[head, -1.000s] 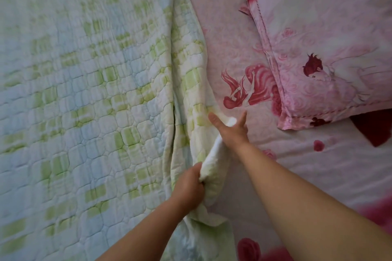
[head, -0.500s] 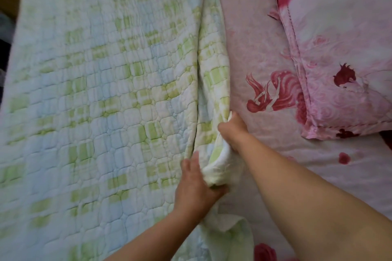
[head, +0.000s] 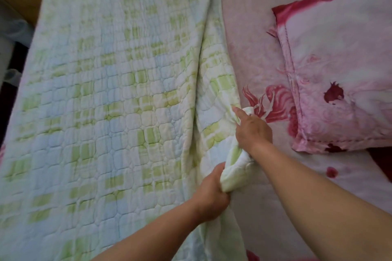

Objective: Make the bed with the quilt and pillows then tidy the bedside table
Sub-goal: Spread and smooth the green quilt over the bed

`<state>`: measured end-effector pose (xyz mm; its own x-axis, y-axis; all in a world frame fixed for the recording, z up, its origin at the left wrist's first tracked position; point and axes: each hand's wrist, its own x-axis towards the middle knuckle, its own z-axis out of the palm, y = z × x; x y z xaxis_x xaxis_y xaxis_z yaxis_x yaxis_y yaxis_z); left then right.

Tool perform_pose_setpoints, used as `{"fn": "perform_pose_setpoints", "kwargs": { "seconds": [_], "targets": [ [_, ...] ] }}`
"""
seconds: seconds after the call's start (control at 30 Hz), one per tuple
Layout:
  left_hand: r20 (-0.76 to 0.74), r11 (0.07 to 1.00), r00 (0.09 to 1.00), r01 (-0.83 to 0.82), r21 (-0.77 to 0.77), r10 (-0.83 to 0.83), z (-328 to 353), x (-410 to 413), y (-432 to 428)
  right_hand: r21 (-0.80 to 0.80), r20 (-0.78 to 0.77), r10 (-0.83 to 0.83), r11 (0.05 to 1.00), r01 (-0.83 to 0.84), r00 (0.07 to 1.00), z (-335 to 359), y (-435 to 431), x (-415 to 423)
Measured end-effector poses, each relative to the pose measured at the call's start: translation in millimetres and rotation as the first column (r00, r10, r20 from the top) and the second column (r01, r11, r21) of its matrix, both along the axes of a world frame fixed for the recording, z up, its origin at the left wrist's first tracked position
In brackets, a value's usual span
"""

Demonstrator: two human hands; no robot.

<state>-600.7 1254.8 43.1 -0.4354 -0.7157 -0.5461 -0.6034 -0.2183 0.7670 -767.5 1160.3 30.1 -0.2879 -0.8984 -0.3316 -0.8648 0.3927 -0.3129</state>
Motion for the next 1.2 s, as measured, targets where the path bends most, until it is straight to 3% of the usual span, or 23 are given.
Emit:
{"fn": "perform_pose_setpoints", "kwargs": {
  "seconds": [0.17,0.5,0.83,0.97,1.2],
  "targets": [
    [-0.069,0.988,0.99,0.127,0.087,-0.121,26,-85,0,0.012,-0.056,-0.062,0.998,0.063,0.996,6,14,-86],
    [0.013,0.874,0.918,0.371,0.314,-0.395,13,-206,26,0.193,-0.14,-0.076,0.976,0.102,0.987,-18,75,-209],
    [0.113,0.828,0.878,0.386,0.406,-0.465,-63,-235,36,0.371,-0.116,0.037,0.929,0.008,0.993,-75,91,-232],
    [0.139,0.809,0.857,0.397,0.434,-0.496,-104,-242,48,0.386,-0.087,0.002,0.922,0.032,0.996,-100,104,-249],
    [0.23,0.798,0.805,0.42,0.432,-0.548,-148,-258,72,0.535,-0.096,0.054,0.845,0.006,0.994,-137,118,-276]
  ]
}}
